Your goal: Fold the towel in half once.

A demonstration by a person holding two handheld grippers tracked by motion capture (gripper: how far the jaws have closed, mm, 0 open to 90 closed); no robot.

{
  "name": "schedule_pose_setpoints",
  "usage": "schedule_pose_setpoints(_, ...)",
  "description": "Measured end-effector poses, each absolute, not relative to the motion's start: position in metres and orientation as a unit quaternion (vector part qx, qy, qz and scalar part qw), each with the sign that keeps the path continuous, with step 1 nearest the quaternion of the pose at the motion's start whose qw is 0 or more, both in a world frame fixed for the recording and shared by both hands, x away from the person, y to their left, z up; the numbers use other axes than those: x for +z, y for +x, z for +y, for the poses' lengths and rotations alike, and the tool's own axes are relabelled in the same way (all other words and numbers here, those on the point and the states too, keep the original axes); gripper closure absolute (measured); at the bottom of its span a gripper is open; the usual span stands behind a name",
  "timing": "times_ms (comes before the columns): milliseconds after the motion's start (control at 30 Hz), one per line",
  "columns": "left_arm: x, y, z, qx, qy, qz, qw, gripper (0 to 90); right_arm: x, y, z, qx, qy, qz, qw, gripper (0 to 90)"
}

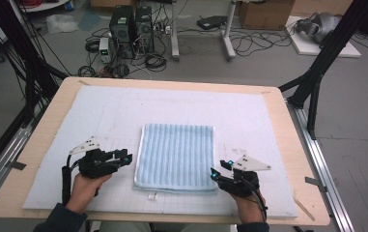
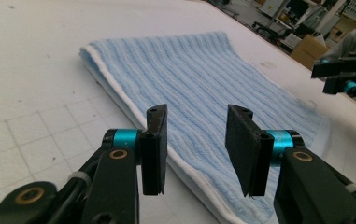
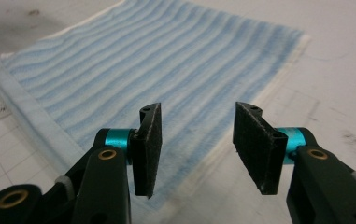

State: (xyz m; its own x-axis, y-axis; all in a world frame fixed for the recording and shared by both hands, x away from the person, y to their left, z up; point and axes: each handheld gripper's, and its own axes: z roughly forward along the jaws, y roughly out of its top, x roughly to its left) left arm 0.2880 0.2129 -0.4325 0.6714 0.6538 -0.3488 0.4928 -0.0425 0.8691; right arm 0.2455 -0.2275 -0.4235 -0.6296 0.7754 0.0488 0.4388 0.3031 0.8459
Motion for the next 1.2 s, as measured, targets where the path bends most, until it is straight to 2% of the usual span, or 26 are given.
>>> schedule_pose_setpoints(100,-0.436,0.289,0.21,0.072,0.724,0.399,0.558,59.2,-0.432,0.249,-0.215,0.422,0.374,0.807,0.175,54.7)
schedule_pose_setpoints(300,-0.439,0.289,0.198,0.073,0.74,0.386,0.545,63.1,-0.442,0.244,-0.207,0.364,0.338,0.852,0.168,70.5)
schedule_pose_setpoints(467,-0.441,0.289,0.188,0.069,0.748,0.381,0.539,64.1,-0.44,0.236,-0.209,0.345,0.299,0.874,0.164,73.9)
schedule_pose_setpoints(567,-0.442,0.287,0.182,0.07,0.757,0.376,0.53,64.0,-0.435,0.234,-0.213,0.33,0.268,0.892,0.153,73.9)
schedule_pose_setpoints(700,-0.445,0.289,0.176,0.066,0.767,0.374,0.516,66.7,-0.431,0.235,-0.216,0.359,0.279,0.879,0.146,67.8)
schedule_pose_setpoints(833,-0.45,0.29,0.17,0.06,0.789,0.374,0.483,68.3,-0.428,0.245,-0.212,0.401,0.303,0.849,0.16,65.4)
schedule_pose_setpoints(967,-0.452,0.288,0.165,0.067,0.804,0.365,0.464,68.8,-0.435,0.259,-0.205,0.396,0.323,0.843,0.167,62.7)
schedule_pose_setpoints(1200,-0.45,0.281,0.167,0.06,0.813,0.359,0.454,69.4,-0.443,0.261,-0.207,0.374,0.332,0.857,0.125,63.8)
